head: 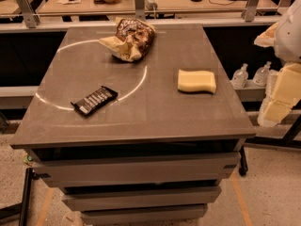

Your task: Move sponge near rxbar chocolate

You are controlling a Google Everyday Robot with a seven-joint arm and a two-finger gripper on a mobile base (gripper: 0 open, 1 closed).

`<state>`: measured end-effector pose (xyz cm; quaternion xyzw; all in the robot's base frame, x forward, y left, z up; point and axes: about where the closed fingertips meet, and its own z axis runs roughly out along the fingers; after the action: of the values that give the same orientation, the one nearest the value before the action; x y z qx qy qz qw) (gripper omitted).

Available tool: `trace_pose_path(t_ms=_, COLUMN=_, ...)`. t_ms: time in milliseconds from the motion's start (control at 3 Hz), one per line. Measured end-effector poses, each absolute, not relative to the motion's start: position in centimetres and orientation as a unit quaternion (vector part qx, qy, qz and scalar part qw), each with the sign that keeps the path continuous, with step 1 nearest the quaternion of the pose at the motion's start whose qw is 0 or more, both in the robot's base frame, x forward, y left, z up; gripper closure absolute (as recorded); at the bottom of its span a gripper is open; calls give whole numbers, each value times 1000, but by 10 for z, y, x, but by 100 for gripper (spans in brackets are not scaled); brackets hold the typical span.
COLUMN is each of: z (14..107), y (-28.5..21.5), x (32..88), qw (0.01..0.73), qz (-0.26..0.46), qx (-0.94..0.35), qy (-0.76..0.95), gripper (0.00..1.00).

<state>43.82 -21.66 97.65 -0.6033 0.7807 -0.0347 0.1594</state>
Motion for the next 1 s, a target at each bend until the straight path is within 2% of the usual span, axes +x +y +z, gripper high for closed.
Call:
trace_pose_path(t_ms=333, z=977, y=-217, x=438, qw=160, qz=-35, qx=-603, qy=781, gripper=0)
trace_pose_path(t_ms=667, z=975, y=-212, x=448, qw=199, qz=1, qx=-594, qy=779, gripper=0)
trace_pose_path(t_ms=1000, z=964, y=-220, x=493, qw=290, qz=71, qx=-559, qy=773, gripper=0)
